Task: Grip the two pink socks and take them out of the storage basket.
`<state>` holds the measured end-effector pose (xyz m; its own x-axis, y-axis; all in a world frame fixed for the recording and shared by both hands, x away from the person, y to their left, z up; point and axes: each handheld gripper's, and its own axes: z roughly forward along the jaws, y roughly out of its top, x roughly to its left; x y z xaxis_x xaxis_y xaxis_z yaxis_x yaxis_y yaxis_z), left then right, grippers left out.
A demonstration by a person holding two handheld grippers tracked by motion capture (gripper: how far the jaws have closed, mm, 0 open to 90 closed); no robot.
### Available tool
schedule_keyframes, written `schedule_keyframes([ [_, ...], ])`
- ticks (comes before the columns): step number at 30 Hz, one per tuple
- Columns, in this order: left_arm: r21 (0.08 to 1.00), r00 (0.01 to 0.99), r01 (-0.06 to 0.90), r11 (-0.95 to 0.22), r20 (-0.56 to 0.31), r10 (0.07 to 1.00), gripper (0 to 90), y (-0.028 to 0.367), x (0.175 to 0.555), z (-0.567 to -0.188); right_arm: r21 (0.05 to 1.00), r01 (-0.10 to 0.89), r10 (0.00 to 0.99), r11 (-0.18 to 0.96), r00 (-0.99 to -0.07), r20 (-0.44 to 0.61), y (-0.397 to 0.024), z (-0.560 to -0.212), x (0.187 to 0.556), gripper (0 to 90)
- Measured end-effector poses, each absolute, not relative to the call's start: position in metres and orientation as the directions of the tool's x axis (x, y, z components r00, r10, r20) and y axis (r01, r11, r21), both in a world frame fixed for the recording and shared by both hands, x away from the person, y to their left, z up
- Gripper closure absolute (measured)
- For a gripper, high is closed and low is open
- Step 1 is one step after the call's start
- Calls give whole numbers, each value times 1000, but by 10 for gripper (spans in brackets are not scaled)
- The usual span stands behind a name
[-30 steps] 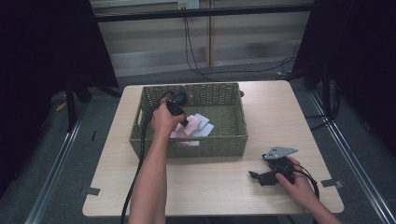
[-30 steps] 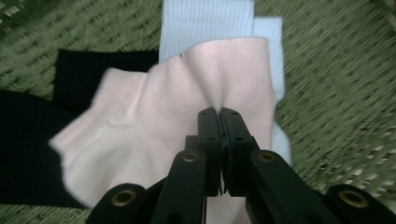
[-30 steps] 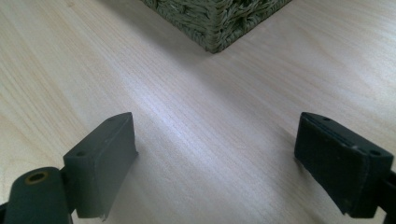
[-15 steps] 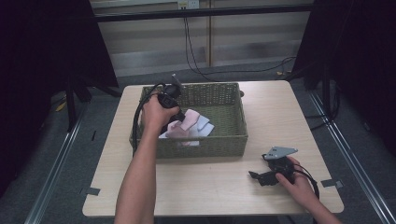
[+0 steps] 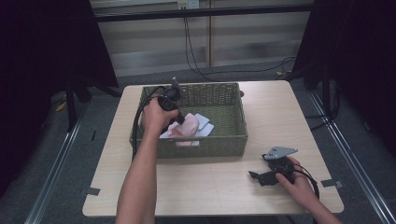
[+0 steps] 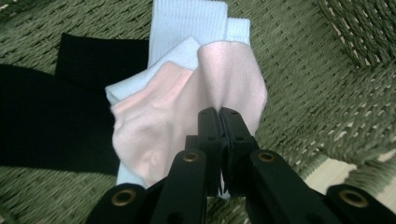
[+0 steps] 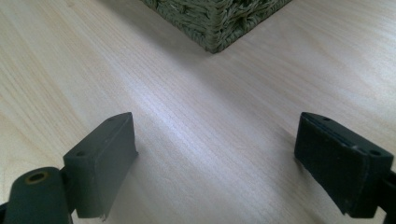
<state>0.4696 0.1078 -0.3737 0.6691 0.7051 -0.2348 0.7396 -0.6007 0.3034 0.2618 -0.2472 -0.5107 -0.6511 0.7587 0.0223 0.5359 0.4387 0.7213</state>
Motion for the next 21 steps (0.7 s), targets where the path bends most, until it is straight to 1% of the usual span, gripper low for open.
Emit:
schedule_keyframes([
  [11, 315, 676, 734, -602, -249, 694, 879, 113, 464, -333, 722, 535, 759, 439, -651, 21, -247, -511, 262, 124],
  [21, 351, 696, 714, -605, -262, 669, 879, 118, 457, -308, 722, 535, 759, 439, -651, 22, -247, -511, 262, 123],
])
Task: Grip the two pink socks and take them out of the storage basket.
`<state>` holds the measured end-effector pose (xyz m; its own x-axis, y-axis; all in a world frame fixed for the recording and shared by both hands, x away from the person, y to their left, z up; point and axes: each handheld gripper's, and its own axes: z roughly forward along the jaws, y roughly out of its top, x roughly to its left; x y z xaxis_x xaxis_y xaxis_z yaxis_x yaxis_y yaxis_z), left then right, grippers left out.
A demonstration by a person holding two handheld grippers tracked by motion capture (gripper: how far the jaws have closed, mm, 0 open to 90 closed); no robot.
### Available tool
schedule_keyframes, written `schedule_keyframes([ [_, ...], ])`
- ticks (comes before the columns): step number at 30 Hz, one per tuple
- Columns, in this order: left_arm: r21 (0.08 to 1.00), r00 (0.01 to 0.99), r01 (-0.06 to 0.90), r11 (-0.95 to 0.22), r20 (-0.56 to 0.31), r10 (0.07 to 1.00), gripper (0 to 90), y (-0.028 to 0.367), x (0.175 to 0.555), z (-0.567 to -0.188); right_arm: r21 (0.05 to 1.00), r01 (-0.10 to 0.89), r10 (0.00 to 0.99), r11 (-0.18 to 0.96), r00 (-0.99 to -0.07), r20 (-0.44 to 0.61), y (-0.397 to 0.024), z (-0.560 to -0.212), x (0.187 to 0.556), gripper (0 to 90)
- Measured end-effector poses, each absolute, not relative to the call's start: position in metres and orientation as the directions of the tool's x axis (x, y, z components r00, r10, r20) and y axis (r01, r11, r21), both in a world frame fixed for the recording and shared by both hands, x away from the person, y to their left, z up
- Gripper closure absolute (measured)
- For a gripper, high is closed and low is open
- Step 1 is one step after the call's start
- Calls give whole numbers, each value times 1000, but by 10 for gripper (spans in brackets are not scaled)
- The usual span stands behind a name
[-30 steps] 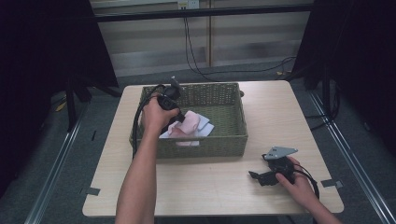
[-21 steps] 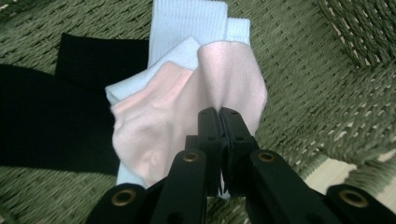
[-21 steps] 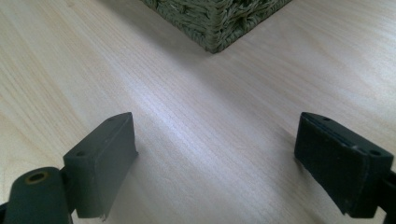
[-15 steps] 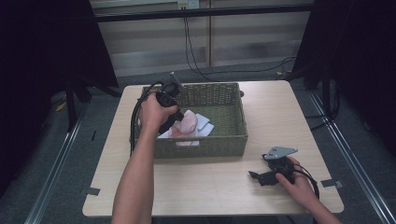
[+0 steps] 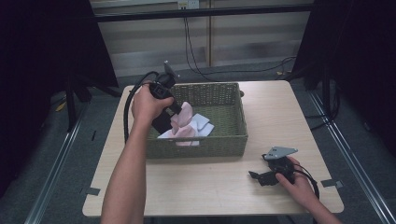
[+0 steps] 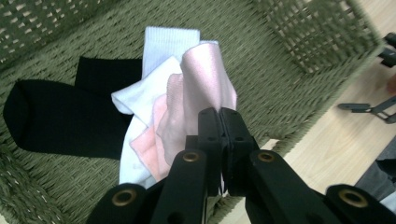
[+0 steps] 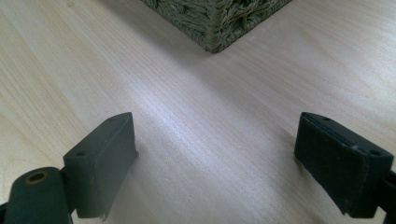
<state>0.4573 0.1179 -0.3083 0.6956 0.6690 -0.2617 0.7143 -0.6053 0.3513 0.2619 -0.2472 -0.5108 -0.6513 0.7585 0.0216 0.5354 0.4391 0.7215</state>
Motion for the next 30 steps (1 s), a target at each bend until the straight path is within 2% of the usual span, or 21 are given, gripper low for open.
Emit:
schedule_keyframes([
  [16, 384, 702, 706, -595, -270, 659, 878, 123, 447, -266, 720, 537, 758, 440, -652, 22, -247, -511, 262, 123],
  [30, 382, 728, 683, -622, -282, 625, 878, 125, 429, -248, 720, 536, 758, 440, -652, 21, -247, -511, 262, 123],
])
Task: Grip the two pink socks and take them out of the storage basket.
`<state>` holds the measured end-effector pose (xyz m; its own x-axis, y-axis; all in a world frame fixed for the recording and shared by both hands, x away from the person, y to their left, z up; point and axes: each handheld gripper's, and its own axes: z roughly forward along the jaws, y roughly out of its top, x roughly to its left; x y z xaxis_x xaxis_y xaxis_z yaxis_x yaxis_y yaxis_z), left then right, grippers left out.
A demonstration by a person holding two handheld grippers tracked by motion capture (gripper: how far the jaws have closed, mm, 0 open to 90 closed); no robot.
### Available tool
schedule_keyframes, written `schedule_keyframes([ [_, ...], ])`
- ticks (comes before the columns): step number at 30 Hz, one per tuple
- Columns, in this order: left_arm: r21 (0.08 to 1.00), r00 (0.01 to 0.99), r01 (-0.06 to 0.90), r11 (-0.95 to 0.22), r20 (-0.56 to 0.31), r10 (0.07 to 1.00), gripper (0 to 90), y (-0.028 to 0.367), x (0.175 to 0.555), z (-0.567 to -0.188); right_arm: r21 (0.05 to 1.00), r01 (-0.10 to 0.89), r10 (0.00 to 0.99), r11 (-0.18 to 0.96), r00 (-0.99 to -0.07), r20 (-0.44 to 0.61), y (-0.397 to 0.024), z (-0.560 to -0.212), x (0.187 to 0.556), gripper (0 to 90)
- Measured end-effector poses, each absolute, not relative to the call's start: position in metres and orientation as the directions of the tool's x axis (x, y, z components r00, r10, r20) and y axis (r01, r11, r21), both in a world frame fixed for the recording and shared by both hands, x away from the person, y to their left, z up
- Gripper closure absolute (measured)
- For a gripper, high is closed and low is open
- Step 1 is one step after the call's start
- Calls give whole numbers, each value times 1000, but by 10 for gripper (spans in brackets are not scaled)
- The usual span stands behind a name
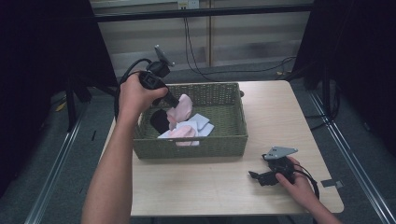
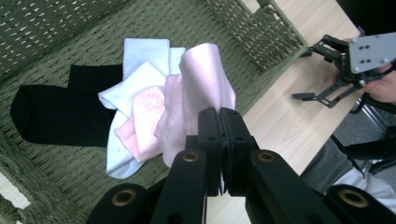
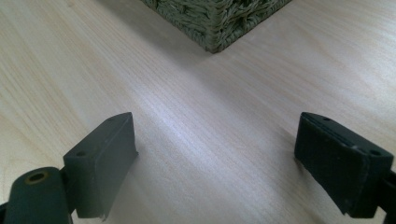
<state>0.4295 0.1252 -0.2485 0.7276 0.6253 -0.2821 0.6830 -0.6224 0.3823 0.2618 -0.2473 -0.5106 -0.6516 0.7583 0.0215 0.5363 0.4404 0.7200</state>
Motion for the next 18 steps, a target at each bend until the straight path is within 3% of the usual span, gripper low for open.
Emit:
schedule_keyframes([
  [18, 375, 751, 659, -652, -284, 596, 877, 130, 403, -245, 721, 536, 759, 439, -651, 22, -247, -511, 262, 123],
])
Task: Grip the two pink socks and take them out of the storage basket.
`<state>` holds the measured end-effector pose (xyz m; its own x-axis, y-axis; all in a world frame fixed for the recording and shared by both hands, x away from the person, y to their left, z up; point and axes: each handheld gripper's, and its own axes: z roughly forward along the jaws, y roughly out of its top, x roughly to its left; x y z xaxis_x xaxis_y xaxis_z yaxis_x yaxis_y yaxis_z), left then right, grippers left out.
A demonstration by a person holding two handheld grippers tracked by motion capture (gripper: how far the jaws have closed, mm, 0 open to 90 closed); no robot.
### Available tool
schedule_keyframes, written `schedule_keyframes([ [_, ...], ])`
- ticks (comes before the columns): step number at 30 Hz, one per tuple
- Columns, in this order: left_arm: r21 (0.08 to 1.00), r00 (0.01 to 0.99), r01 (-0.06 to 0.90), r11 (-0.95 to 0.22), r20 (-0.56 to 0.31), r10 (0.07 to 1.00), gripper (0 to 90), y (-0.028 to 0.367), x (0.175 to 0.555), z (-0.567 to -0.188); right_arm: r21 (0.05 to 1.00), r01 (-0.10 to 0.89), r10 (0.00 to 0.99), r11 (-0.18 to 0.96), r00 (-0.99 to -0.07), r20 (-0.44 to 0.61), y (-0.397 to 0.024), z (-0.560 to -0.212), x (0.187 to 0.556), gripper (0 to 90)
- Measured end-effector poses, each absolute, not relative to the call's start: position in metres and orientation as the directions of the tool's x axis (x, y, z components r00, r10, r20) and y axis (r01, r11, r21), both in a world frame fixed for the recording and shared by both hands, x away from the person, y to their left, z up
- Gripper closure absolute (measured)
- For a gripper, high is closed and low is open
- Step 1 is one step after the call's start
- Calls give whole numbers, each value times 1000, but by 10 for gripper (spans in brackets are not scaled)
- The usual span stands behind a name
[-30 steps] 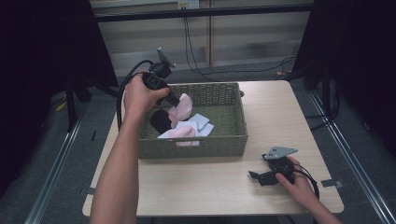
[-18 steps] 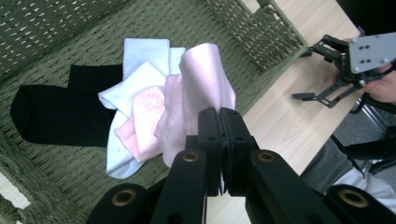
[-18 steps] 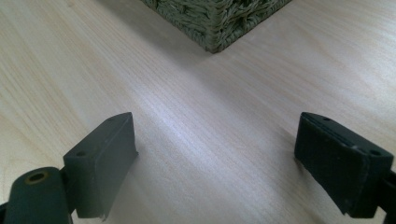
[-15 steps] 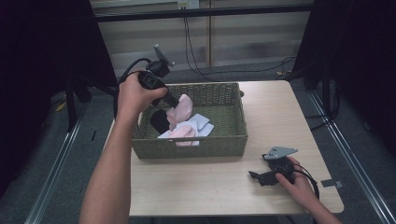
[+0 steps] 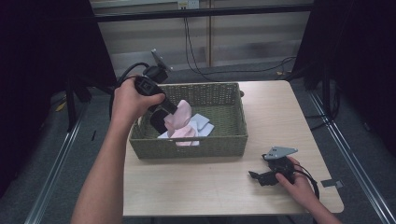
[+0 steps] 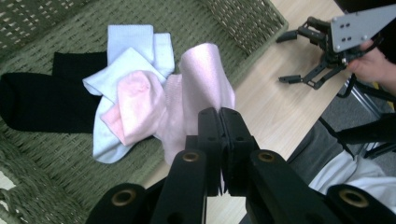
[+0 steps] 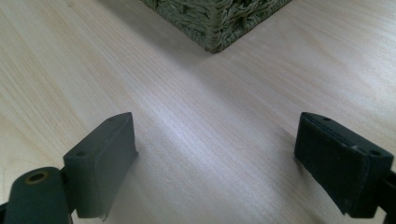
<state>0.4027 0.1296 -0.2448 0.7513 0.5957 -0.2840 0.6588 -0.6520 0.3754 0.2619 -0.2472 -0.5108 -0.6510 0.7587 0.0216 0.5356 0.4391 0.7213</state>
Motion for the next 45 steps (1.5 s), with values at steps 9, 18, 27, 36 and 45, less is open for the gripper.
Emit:
schedule_keyframes([
  [9, 384, 779, 626, -678, -287, 557, 876, 130, 384, -256, 721, 536, 759, 439, -651, 22, -247, -511, 262, 123],
  [18, 396, 805, 594, -701, -303, 511, 857, 124, 362, -272, 721, 536, 759, 439, -651, 22, -247, -511, 262, 123],
  [27, 452, 792, 607, -653, -282, 541, 544, 119, 372, -280, 721, 536, 759, 439, -651, 22, -247, -511, 262, 121],
  [36, 489, 777, 613, -621, -231, 585, 501, 117, 397, -297, 721, 536, 759, 439, -651, 22, -247, -511, 262, 121],
  [45, 501, 727, 657, -563, -226, 648, 454, 124, 427, -332, 722, 535, 759, 439, -651, 21, -247, -511, 262, 122],
])
